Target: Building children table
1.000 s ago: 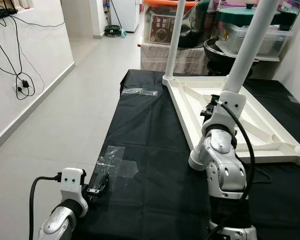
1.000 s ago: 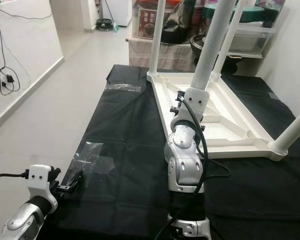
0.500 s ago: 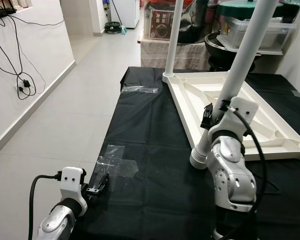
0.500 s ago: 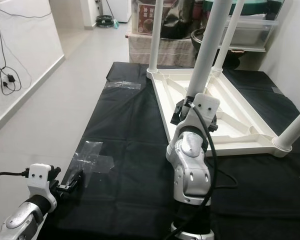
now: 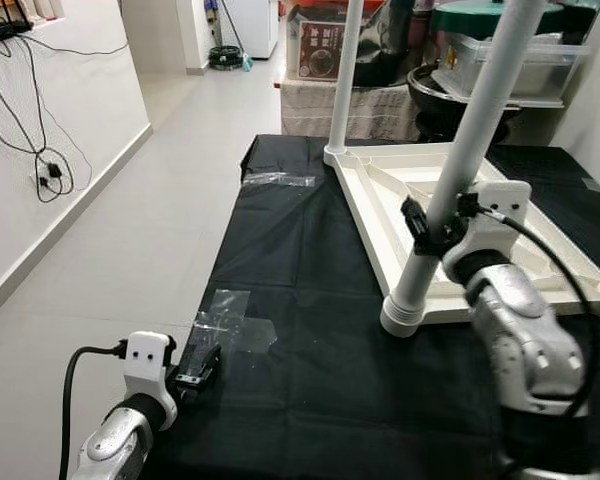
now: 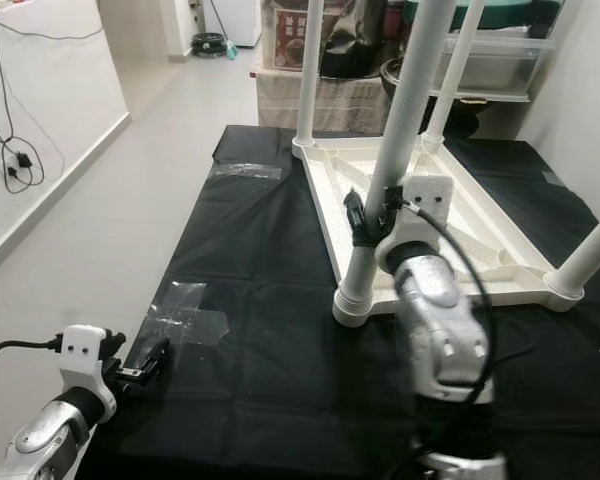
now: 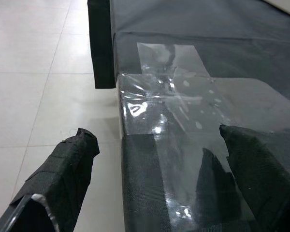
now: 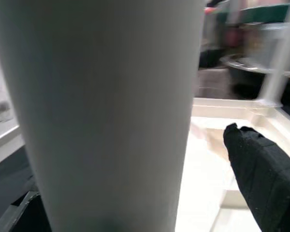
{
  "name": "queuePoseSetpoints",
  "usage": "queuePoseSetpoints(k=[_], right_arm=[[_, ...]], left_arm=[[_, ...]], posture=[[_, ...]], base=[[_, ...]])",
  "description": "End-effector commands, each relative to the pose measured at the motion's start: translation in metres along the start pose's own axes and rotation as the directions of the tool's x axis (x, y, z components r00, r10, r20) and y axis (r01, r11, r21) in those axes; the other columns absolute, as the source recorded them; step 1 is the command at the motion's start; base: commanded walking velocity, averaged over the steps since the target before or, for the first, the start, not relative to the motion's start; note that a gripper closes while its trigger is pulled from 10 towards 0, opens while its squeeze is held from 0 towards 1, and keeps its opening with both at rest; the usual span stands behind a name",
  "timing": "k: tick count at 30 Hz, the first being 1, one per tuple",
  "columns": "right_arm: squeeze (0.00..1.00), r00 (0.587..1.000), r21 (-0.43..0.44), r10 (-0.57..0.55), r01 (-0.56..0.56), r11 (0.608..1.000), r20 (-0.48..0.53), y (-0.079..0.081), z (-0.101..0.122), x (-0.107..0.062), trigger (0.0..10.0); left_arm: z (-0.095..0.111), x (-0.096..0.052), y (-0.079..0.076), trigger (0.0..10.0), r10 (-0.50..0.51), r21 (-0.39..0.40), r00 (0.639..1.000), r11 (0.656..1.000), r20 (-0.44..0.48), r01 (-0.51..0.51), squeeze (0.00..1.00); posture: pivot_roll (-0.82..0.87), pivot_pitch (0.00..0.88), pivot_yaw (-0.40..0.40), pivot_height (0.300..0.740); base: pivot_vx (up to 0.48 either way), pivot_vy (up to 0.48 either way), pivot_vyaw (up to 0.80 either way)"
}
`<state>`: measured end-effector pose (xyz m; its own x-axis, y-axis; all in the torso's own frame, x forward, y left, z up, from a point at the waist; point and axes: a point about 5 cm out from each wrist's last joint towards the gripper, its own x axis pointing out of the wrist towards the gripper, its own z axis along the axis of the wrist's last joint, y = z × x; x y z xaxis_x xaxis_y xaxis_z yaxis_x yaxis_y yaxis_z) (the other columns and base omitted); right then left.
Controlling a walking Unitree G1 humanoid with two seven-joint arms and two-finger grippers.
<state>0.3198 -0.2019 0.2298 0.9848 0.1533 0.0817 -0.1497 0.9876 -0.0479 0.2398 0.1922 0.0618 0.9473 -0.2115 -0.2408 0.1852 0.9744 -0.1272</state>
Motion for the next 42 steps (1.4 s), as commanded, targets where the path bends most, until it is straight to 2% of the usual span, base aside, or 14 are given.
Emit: queuePoseSetpoints(k=[1, 5, 8, 16, 17, 18, 19, 21, 22, 24, 25, 39, 41, 42], right_arm=[[0.0, 0.999, 0.012, 0.044, -0.044, 0.999, 0.004, 0.001, -0.001, 0.002, 10.0], [0.0, 0.979, 0.007, 0.204, -0.204, 0.979, 0.005, -0.008, 0.006, 0.011, 10.0], [0.0, 0.933, 0.041, 0.36, -0.36, 0.932, 0.02, -0.01, 0.017, 0.021, 10.0], [0.0, 0.864, 0.069, 0.504, -0.503, 0.862, 0.002, -0.019, 0.02, 0.034, 10.0], [0.0, 0.849, 0.07, 0.528, -0.526, 0.847, -0.008, -0.019, 0.019, 0.035, 8.1], [0.0, 0.849, 0.07, 0.528, -0.526, 0.847, -0.008, -0.019, 0.019, 0.035, 8.1], [0.0, 0.827, 0.074, 0.561, -0.559, 0.826, -0.019, -0.019, 0.017, 0.035, 5.5], [0.0, 0.819, 0.061, 0.573, -0.57, 0.819, -0.035, -0.021, 0.014, 0.035, 5.1], [0.0, 0.777, 0.054, 0.624, -0.622, 0.781, -0.077, -0.023, 0.007, 0.035, 2.3], [0.0, 0.767, 0.054, 0.635, -0.633, 0.772, -0.087, -0.023, 0.005, 0.035, 2.3], [0.0, 0.76, 0.049, 0.641, -0.64, 0.767, -0.105, -0.025, 0.001, 0.036, 0.4], [0.0, 0.746, 0.048, 0.644, -0.647, 0.761, -0.171, -0.036, -0.016, 0.036, 0.0], [0.0, 0.759, 0.05, 0.63, -0.632, 0.774, -0.161, -0.035, -0.017, 0.038, 0.0], [0.0, 0.82, 0.038, 0.555, -0.555, 0.831, -0.144, -0.029, -0.019, 0.043, 0.0]], left_arm=[[-0.004, 0.0, 0.001, 10.0, -0.001, 0.016, 1.0, 1.0, -0.017, 0.001, 0.0], [-0.004, 0.0, 0.0, 10.0, -0.005, 0.016, 1.0, 1.0, -0.016, 0.005, 0.0], [-0.002, 0.001, 0.001, 10.0, -0.005, 0.019, 1.0, 1.0, -0.012, 0.005, 0.0], [-0.003, -0.001, 0.002, 10.0, -0.001, 0.02, 1.0, 1.0, -0.01, 0.002, 0.0], [-0.003, 0.0, 0.001, 10.0, -0.002, 0.02, 1.0, 1.0, -0.009, 0.002, 0.0], [-0.003, 0.0, 0.001, 10.0, -0.002, 0.02, 1.0, 1.0, -0.009, 0.002, 0.0], [-0.003, 0.0, 0.001, 10.0, -0.001, 0.02, 1.0, 1.0, -0.009, 0.002, 0.0], [-0.003, 0.0, 0.001, 10.0, -0.001, 0.02, 1.0, 1.0, -0.008, 0.002, 0.0], [-0.003, 0.0, 0.0, 10.0, -0.002, 0.019, 1.0, 1.0, -0.008, 0.002, 0.0], [-0.003, 0.0, 0.0, 10.0, -0.002, 0.019, 1.0, 1.0, -0.008, 0.002, 0.0], [-0.003, 0.0, 0.0, 10.0, -0.003, 0.02, 1.0, 1.0, -0.008, 0.003, 0.0], [-0.005, -0.001, -0.001, 10.0, -0.005, 0.022, 1.0, 1.0, -0.011, 0.006, 0.0], [-0.005, -0.001, -0.001, 10.0, -0.008, 0.022, 1.0, 1.0, -0.012, 0.008, 0.0], [-0.005, -0.001, -0.003, 10.0, -0.01, 0.021, 1.0, 1.0, -0.012, 0.011, 0.0]], posture=[[0.04, 0.0, -0.027, 0.74], [0.05, 0.0, -0.031, 0.74], [0.06, 0.0, -0.04, 0.74], [0.07, 0.0, -0.052, 0.74], [0.07, 0.0, -0.058, 0.74], [0.07, 0.0, -0.058, 0.74], [0.07, 0.0, -0.058, 0.74], [0.08, 0.0, -0.063, 0.74], [0.08, 0.0, -0.063, 0.74], [0.08, 0.0, -0.063, 0.74], [0.08, 0.0, -0.065, 0.74], [0.08, 0.0, -0.071, 0.74], [0.08, 0.0, -0.072, 0.74], [0.09, 0.0, -0.074, 0.74]], base=[[0.0, 0.0, 0.0], [0.0, 0.0, 0.0], [0.0, 0.0, 0.0], [0.0, 0.0, 0.0], [0.0, 0.0, 0.0], [0.0, 0.0, 0.0], [0.0, 0.0, 0.0], [0.0, 0.0, 0.0], [0.0, 0.0, 0.0], [0.0, 0.0, 0.0], [0.0, 0.0, 0.0], [0.0, 0.0, 0.0], [0.0, 0.0, 0.0], [0.0, 0.0, 0.0]])
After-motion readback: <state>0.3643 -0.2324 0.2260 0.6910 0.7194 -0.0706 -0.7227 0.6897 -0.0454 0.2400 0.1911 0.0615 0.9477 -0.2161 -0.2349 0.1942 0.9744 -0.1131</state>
